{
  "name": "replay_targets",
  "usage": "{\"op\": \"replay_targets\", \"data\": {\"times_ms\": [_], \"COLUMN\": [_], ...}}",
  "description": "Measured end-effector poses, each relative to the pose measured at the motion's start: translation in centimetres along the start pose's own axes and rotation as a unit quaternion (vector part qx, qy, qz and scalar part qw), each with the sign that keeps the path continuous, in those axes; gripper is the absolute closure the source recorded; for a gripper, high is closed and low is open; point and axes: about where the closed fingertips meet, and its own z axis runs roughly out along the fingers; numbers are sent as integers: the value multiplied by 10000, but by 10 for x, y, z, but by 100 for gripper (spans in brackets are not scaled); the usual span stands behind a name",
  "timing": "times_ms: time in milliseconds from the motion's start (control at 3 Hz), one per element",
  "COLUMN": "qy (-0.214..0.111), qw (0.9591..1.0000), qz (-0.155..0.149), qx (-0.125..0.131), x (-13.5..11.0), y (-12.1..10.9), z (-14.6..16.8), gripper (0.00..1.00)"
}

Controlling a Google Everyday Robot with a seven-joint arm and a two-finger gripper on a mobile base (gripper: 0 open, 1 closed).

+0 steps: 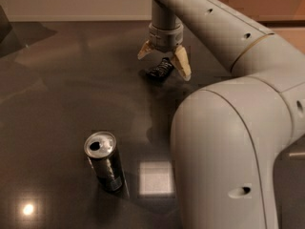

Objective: Move rxbar chocolate near sponge

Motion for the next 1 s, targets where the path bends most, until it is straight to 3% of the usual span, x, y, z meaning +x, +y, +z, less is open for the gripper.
{"op": "replay_targets", "data": {"times_ms": [667, 1000], "qy": [73, 86], "qw": [9998, 9998], "qz": [-166, -130], "qx": [-37, -112], "x": [11, 17], "y": [-5, -7], "z": [7, 13], "gripper": [0, 17]}}
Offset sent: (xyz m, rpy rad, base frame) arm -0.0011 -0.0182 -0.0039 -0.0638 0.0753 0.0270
